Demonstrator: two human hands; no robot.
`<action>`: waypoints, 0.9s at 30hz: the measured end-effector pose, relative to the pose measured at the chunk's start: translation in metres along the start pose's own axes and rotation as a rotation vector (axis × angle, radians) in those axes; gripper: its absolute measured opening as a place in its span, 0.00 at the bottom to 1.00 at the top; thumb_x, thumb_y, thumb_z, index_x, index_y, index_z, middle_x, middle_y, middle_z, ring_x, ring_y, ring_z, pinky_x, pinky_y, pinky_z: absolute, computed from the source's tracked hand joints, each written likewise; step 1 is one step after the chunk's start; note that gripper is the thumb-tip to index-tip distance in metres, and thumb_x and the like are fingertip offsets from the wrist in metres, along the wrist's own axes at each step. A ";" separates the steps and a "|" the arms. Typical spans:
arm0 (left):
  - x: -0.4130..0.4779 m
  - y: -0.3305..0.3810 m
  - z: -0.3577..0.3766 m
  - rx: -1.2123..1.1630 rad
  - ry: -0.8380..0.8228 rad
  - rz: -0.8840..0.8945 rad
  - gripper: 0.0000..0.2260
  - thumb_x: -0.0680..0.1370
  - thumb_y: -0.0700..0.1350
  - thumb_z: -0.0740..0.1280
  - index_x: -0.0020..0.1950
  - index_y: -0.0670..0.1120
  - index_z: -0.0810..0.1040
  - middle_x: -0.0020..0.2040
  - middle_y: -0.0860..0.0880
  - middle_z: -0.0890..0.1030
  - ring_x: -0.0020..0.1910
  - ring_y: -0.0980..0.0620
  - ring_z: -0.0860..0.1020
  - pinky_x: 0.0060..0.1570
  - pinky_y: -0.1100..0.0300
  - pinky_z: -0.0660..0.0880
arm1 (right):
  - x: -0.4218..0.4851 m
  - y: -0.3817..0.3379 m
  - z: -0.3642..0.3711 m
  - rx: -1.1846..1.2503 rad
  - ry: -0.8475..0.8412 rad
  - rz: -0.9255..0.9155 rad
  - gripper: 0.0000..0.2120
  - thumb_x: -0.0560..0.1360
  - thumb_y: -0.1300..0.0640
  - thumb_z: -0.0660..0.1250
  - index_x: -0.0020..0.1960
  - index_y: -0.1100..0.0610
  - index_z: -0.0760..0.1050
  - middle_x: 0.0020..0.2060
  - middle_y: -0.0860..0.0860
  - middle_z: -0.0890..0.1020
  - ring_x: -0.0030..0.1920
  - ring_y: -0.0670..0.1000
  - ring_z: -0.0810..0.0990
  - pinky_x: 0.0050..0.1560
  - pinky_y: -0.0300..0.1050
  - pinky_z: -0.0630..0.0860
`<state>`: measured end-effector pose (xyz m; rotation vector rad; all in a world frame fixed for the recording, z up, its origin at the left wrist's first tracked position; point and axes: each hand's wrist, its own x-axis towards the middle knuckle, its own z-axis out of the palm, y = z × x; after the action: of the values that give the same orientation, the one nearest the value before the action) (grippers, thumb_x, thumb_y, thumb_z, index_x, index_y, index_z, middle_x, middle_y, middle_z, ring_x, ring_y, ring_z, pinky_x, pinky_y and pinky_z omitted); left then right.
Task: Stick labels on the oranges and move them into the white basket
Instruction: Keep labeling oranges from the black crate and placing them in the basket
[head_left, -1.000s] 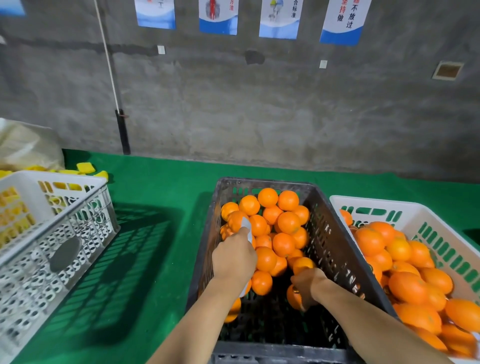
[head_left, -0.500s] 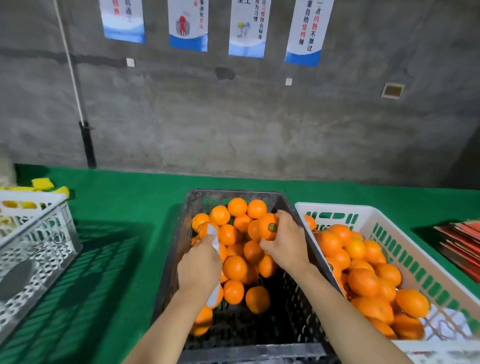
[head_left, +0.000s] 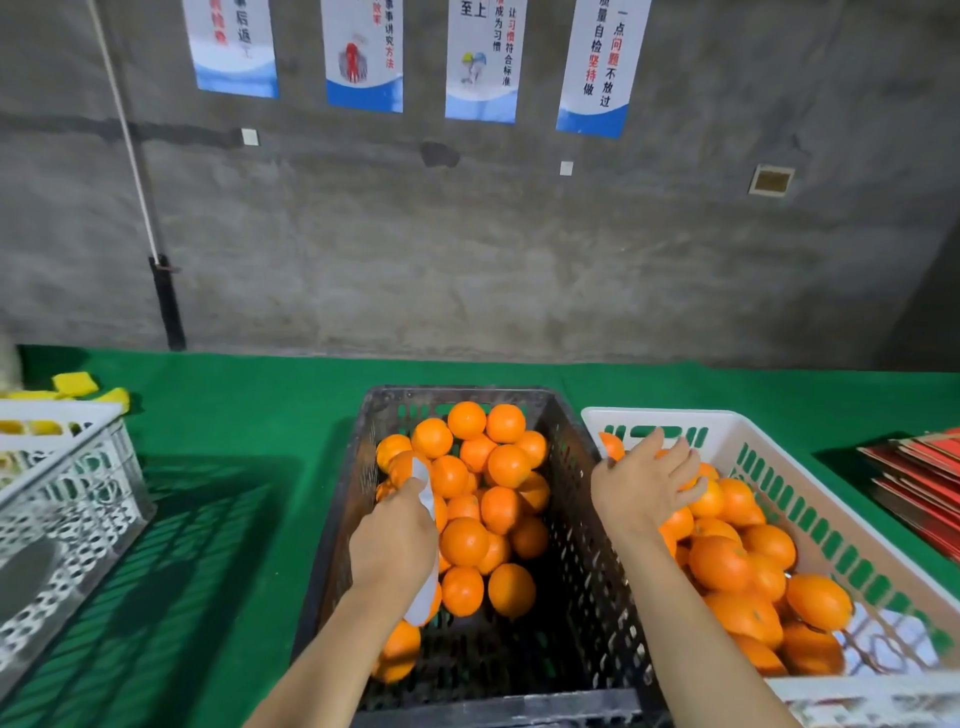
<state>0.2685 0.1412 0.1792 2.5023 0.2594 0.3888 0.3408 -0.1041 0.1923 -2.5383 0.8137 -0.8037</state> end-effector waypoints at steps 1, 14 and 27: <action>0.000 -0.001 0.001 0.000 0.001 -0.002 0.23 0.82 0.40 0.57 0.78 0.51 0.65 0.46 0.46 0.83 0.34 0.47 0.74 0.28 0.56 0.62 | -0.001 -0.001 0.000 0.007 0.014 -0.027 0.34 0.73 0.53 0.71 0.74 0.61 0.64 0.74 0.63 0.64 0.76 0.64 0.56 0.74 0.66 0.50; 0.031 0.010 0.002 -0.819 -0.252 -0.732 0.12 0.83 0.39 0.60 0.63 0.36 0.78 0.55 0.38 0.78 0.49 0.43 0.73 0.57 0.48 0.72 | -0.065 -0.036 0.024 0.439 -0.693 -0.791 0.26 0.79 0.37 0.60 0.71 0.50 0.71 0.66 0.47 0.75 0.66 0.49 0.73 0.64 0.48 0.72; 0.021 0.010 -0.002 -0.739 -0.323 -0.628 0.13 0.80 0.40 0.62 0.36 0.44 0.78 0.36 0.43 0.78 0.35 0.45 0.75 0.36 0.57 0.68 | -0.071 -0.047 0.023 0.987 -1.169 -0.245 0.13 0.73 0.58 0.76 0.57 0.55 0.80 0.47 0.57 0.85 0.48 0.51 0.85 0.52 0.44 0.80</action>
<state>0.2888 0.1396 0.1911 1.6130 0.6146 -0.1630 0.3267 -0.0203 0.1686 -1.6908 -0.2592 0.2792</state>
